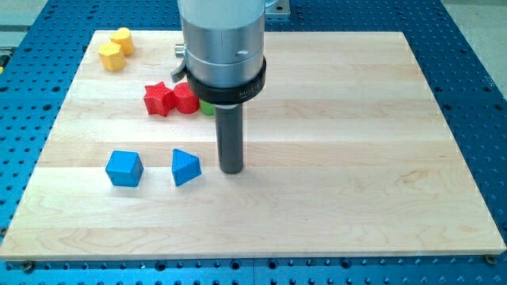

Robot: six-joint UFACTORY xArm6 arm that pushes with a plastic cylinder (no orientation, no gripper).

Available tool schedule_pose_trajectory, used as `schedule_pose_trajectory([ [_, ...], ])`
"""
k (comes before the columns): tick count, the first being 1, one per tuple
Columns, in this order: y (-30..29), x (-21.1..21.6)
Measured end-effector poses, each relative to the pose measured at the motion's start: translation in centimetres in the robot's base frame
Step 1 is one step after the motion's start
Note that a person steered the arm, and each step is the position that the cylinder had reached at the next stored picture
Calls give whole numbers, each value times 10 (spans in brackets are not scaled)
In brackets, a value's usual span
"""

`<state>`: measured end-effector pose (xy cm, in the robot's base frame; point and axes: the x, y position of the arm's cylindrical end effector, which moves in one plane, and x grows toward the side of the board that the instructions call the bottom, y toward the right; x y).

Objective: Place the red blocks below the green blocks

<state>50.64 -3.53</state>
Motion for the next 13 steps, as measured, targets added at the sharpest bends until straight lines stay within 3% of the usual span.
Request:
schedule_pose_trajectory([
  [3,-67,0],
  [4,-41,-17],
  [8,-28,-187],
  [9,-37,-186],
  [11,-134,-166],
  [12,-150,-132],
  [13,-124,-111],
])
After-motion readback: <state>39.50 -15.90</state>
